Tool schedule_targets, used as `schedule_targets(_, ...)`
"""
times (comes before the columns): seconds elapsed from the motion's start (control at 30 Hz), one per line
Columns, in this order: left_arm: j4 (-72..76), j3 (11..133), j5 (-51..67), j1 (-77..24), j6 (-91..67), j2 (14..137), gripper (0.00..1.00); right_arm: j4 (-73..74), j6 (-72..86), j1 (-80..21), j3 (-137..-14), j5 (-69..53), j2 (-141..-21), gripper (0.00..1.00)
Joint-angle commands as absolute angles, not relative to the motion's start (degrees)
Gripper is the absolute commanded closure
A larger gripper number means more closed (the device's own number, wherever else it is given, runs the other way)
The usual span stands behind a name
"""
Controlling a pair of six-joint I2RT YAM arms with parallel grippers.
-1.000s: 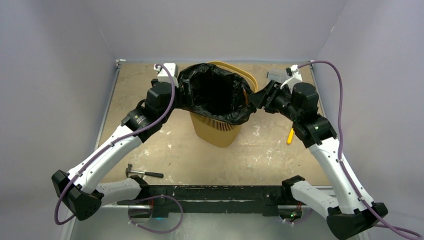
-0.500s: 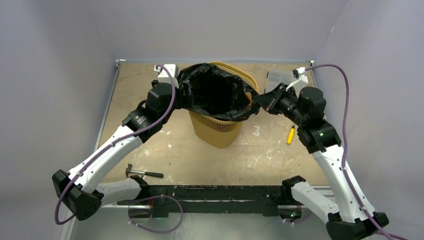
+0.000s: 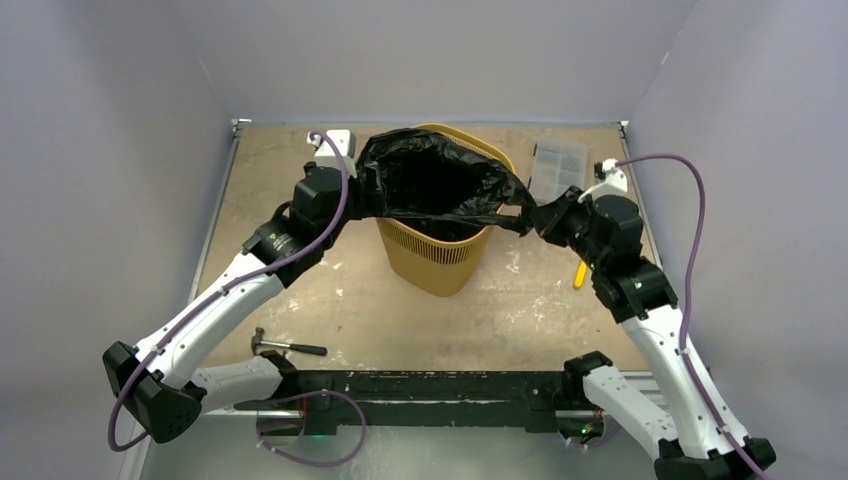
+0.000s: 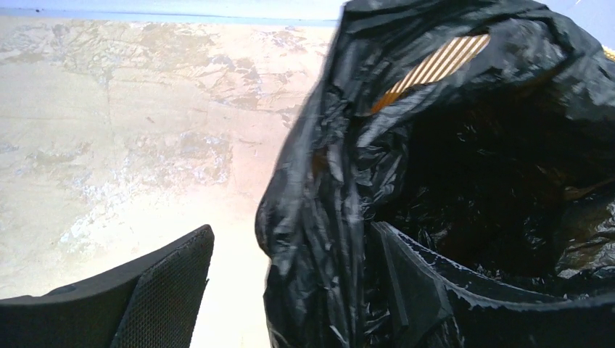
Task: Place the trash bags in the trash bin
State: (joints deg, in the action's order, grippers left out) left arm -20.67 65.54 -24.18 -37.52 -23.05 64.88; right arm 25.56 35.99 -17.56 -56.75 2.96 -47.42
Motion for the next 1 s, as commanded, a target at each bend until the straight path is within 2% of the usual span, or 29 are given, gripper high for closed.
schedule_targets(0.0,-19.5,64.5,-23.7,-37.3,-23.7,62.4,0.24,22.9,36.8,-17.4,-52.0,-1.0,-44.2,0.87)
schedule_targets(0.13,-19.8,65.0,-23.1,-37.3,-23.6,63.0,0.26,23.4,37.0,-17.4,-49.7,-4.3,-47.8,0.91)
schedule_targets(0.3,-19.4,64.7,-22.6,-37.3,-23.9,63.3,0.27,19.5,35.2,-17.4,-47.7,-7.5,-49.4,0.89)
schedule_targets(0.47,-19.4,65.4,-22.0,-37.3,-23.8,63.8,0.27,22.7,31.3,-17.4,-48.7,-9.4,-52.0,0.77)
schedule_targets(0.6,-19.3,66.3,-21.5,-37.3,-23.9,63.3,0.26,26.6,28.3,-17.4,-52.5,-4.0,-50.3,0.59)
schedule_targets(0.7,-18.8,67.4,-20.7,-37.3,-24.1,62.3,0.23,27.1,27.8,-17.4,-54.2,-0.3,-46.4,0.51)
schedule_targets(0.97,-18.6,72.3,-19.2,-37.2,-24.5,60.4,0.18,24.4,26.2,-17.4,-60.4,0.5,-43.2,0.42)
